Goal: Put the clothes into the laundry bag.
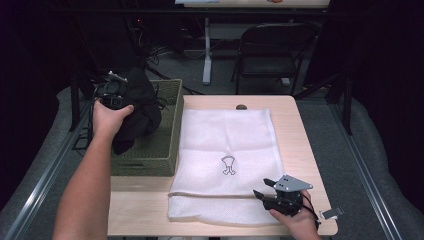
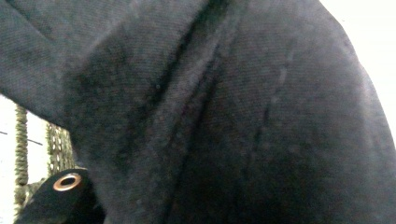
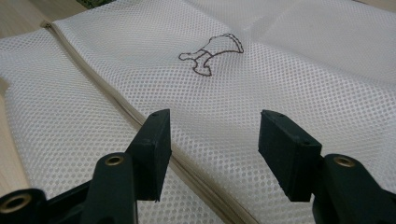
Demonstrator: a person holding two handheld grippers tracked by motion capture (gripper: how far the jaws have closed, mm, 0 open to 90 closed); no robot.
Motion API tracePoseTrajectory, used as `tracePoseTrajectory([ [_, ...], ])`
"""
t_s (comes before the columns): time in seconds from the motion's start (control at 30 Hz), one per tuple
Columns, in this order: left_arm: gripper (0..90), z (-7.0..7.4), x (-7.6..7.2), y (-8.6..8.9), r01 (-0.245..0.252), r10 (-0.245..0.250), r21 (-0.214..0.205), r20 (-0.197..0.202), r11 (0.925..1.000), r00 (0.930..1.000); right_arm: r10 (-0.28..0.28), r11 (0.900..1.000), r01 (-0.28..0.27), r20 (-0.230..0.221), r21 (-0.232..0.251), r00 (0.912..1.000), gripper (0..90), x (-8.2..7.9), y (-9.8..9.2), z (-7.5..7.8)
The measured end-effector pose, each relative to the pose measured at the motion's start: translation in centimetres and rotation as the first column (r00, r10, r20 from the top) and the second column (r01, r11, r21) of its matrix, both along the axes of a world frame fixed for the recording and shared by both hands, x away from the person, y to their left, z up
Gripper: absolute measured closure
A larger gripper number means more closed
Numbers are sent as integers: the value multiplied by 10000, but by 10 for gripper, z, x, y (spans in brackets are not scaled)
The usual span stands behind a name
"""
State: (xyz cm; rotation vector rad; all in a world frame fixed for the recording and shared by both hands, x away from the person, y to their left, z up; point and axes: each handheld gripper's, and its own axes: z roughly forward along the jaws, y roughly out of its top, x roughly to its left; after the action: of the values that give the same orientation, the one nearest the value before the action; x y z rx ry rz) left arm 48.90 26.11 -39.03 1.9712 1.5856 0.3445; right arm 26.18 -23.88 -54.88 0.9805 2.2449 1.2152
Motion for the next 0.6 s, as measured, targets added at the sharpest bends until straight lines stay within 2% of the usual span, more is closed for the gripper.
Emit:
tracePoseTrajectory([
  [0.13,666,10,-6,2,3,-1,-176,73,9998,10000,88,10000,-88,-52,-41,9999,452,5,5,0],
  [0.37,666,20,-15,-2,213,-209,-144,272,9997,9994,440,9989,-440,-22,-168,9990,460,10,15,1],
  [0.5,666,26,-17,-2,574,-570,-129,294,9983,9979,504,9986,-502,127,-134,9986,462,11,15,3],
  [0.6,666,32,-20,-4,1142,-1147,167,290,9933,9930,501,9987,-500,172,-68,9986,466,12,13,5],
])
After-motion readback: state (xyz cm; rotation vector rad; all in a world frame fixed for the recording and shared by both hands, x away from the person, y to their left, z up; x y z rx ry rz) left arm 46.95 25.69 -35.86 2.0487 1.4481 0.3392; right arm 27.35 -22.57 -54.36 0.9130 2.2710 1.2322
